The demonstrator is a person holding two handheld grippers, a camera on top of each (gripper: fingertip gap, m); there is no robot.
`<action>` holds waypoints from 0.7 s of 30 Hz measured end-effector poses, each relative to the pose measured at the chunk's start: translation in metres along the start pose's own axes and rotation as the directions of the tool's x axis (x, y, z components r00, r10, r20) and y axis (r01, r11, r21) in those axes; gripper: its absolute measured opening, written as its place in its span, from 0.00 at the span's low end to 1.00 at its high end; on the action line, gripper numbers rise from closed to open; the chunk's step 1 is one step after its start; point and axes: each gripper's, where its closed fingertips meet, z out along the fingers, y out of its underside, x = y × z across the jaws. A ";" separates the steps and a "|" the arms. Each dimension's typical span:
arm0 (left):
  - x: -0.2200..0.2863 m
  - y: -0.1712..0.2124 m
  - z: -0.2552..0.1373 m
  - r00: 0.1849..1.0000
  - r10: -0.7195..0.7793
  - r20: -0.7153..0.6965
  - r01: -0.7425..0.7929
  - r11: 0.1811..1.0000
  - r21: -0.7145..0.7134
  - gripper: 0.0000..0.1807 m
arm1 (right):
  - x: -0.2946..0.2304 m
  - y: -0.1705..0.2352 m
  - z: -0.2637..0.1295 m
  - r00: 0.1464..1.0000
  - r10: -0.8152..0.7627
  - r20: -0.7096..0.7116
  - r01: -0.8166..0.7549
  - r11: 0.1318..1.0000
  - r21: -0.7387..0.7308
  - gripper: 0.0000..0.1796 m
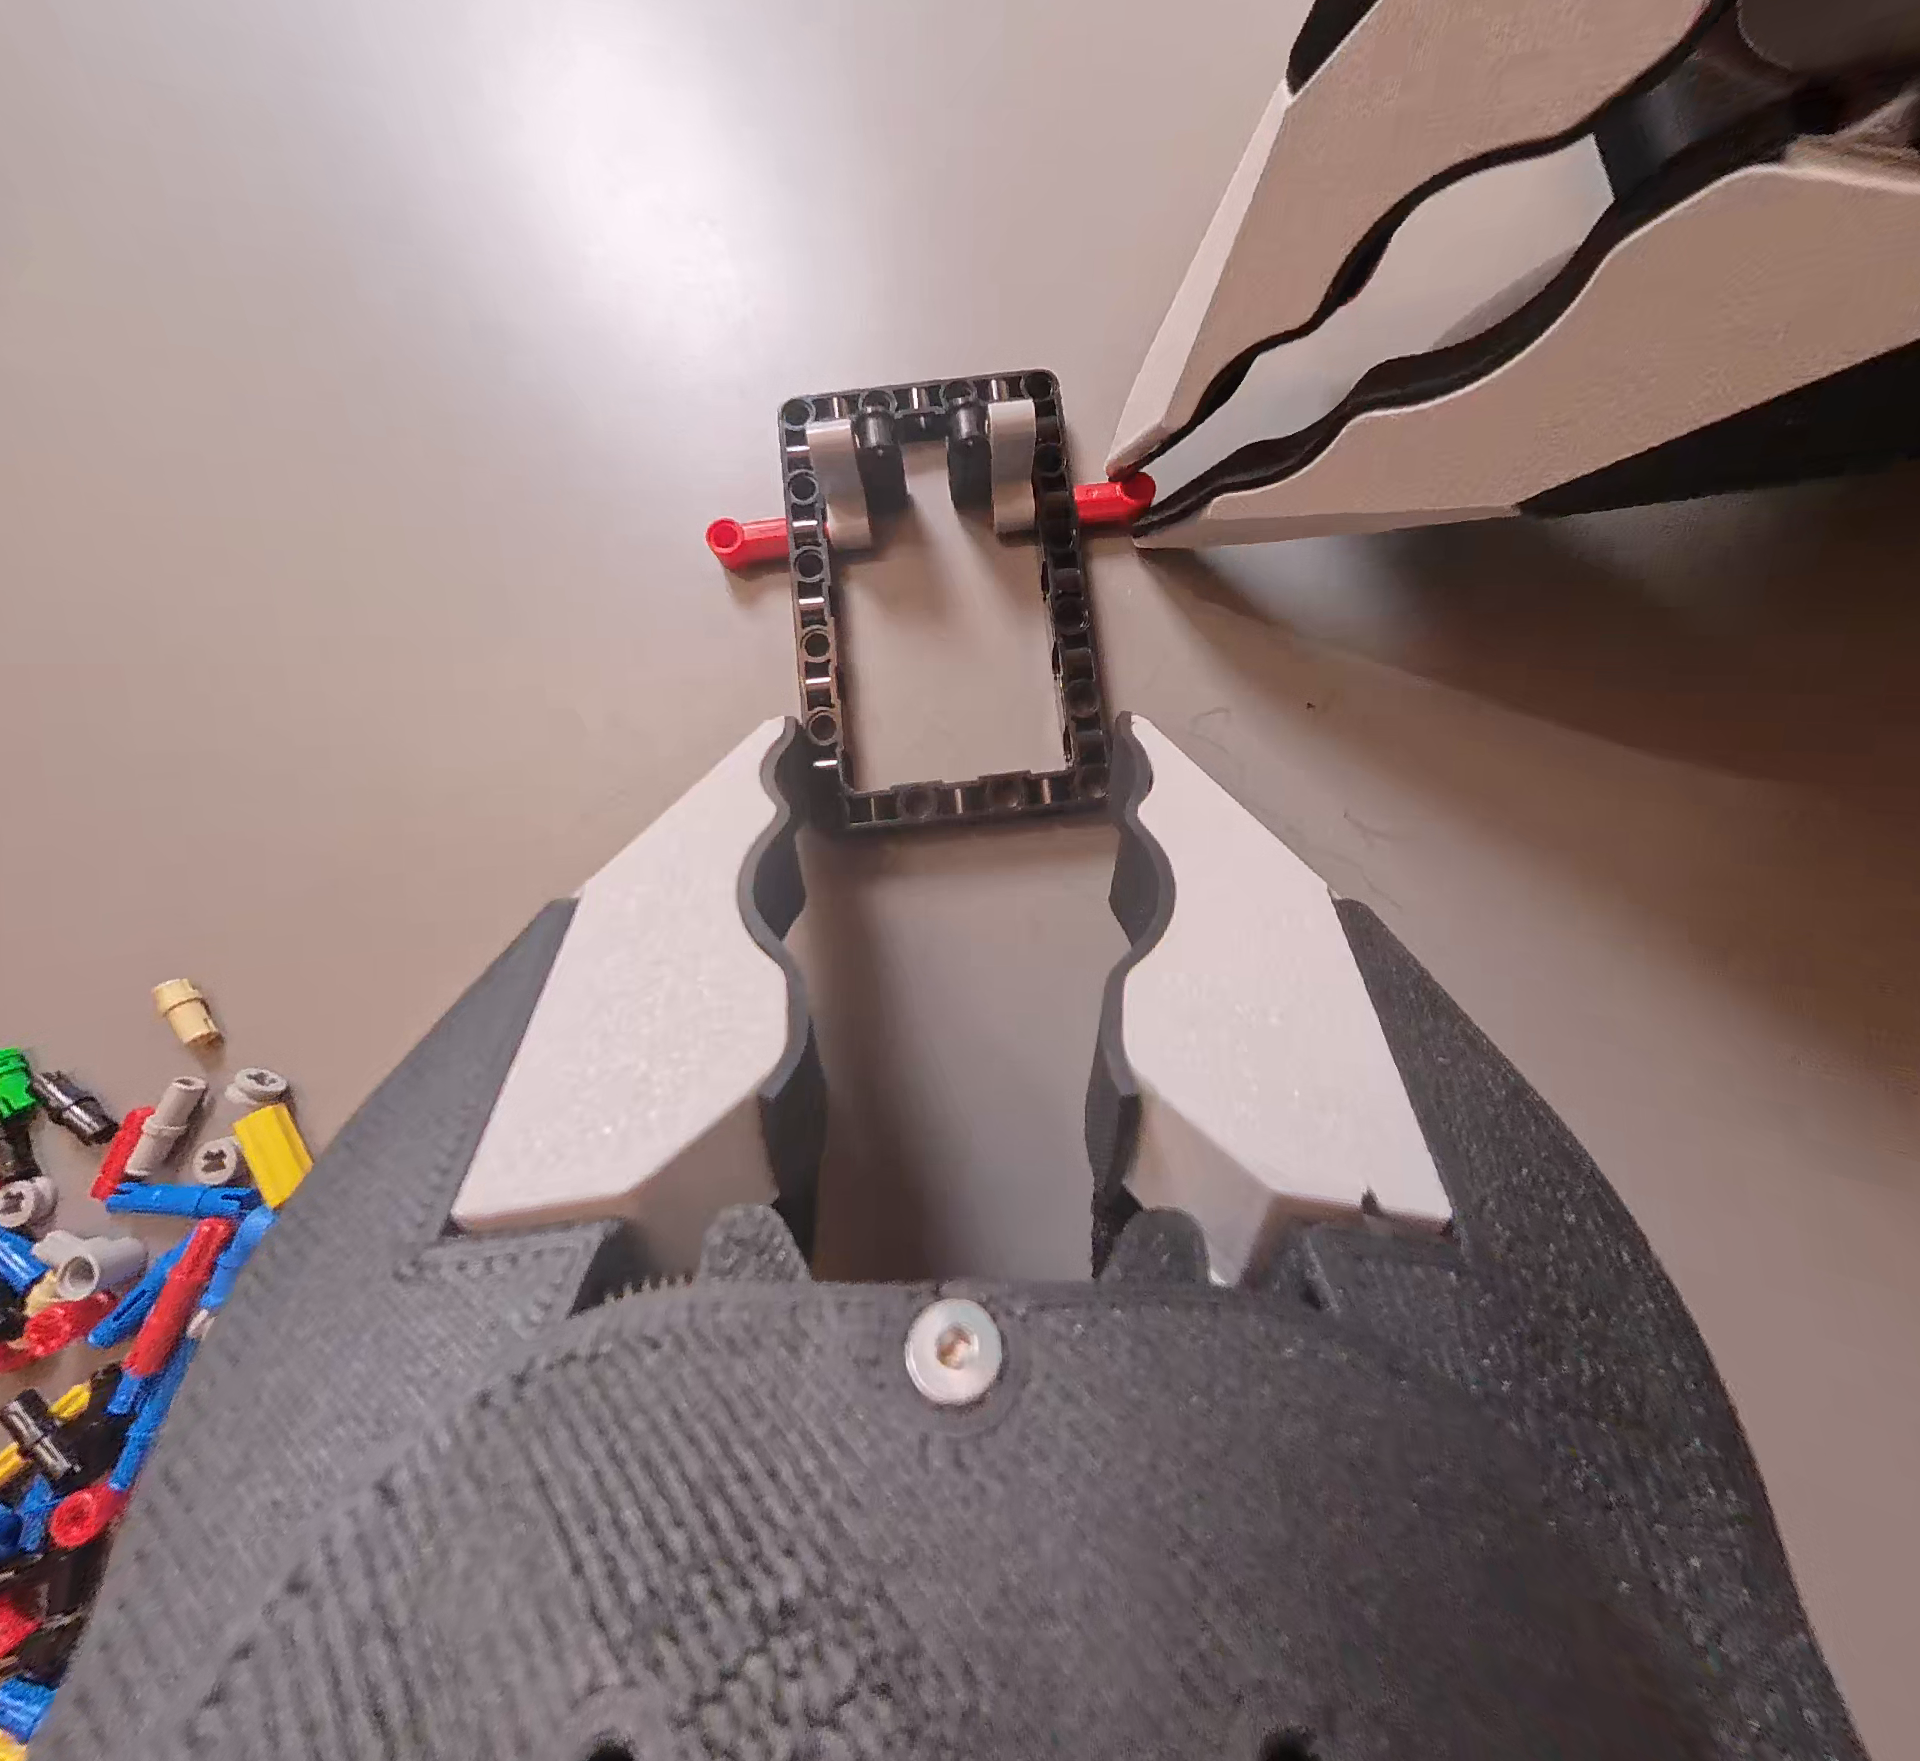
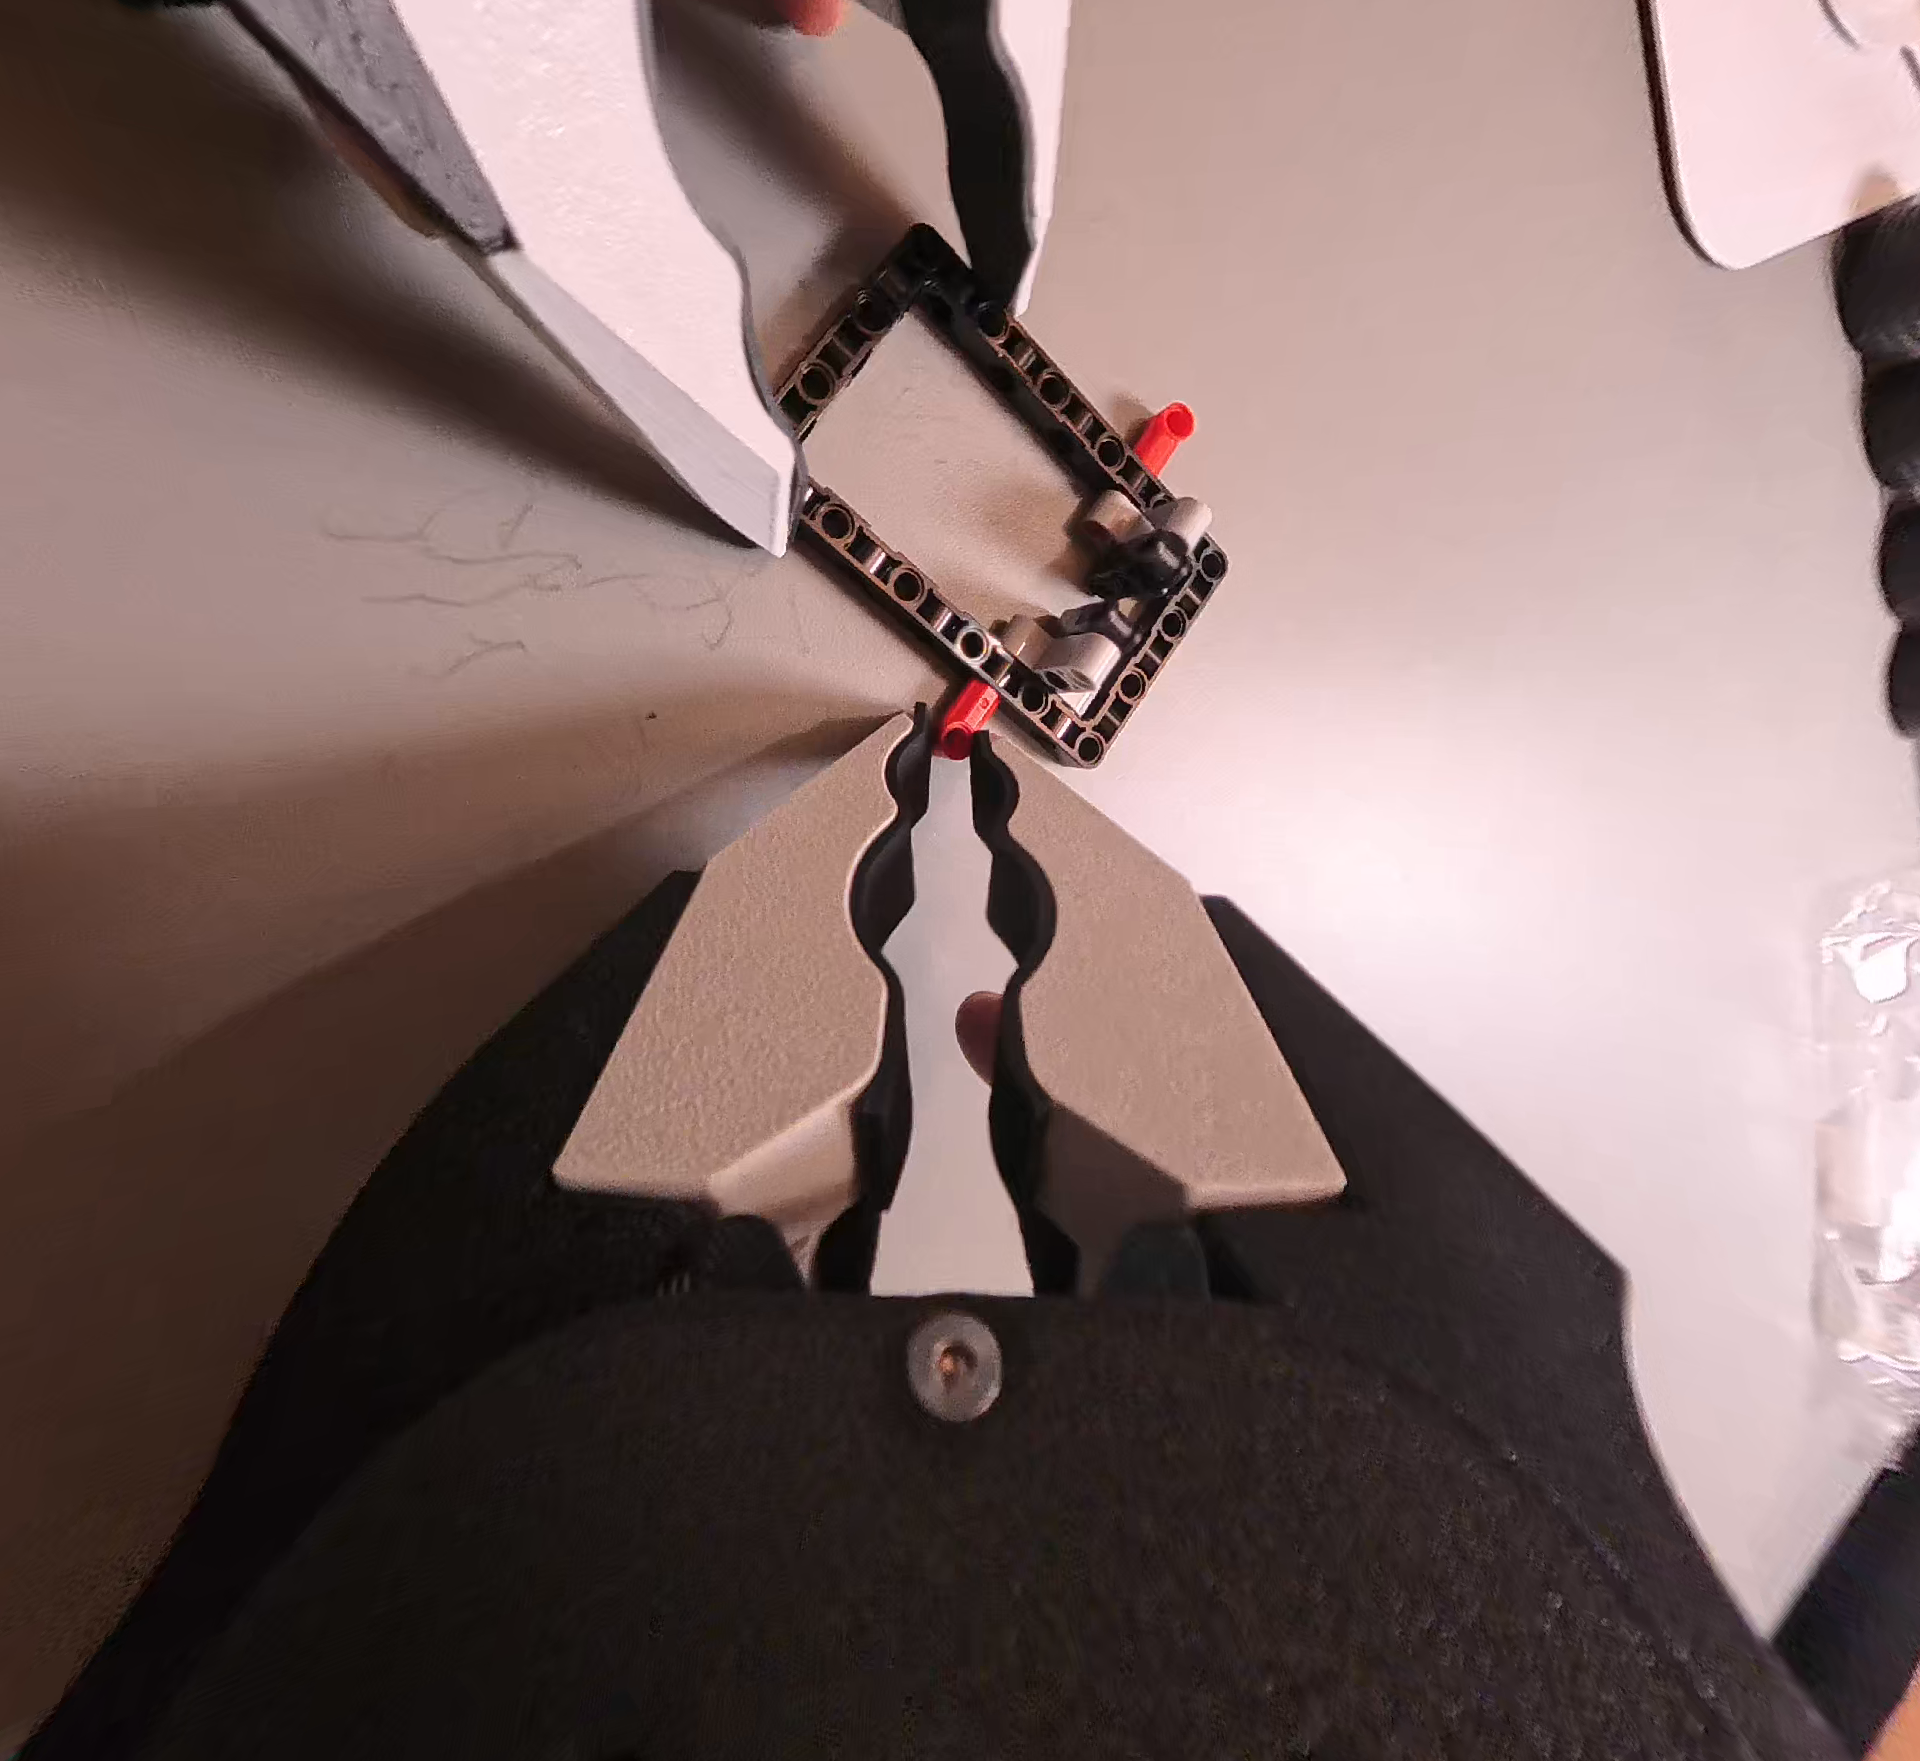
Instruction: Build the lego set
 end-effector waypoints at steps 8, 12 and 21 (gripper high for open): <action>-0.001 -0.001 0.001 1.000 -0.007 0.004 0.007 1.000 -0.005 0.32 | 0.002 0.001 0.001 0.999 0.022 0.024 -0.022 1.000 0.019 0.03; -0.001 -0.001 0.001 1.000 -0.022 0.011 0.021 1.000 0.005 0.32 | 0.001 0.001 -0.001 0.940 0.307 0.148 -0.323 0.942 0.094 0.04; 0.000 -0.002 0.001 0.998 -0.040 0.052 0.039 0.999 0.020 0.32 | 0.005 0.000 0.002 0.833 0.498 0.239 -0.521 0.853 0.036 0.03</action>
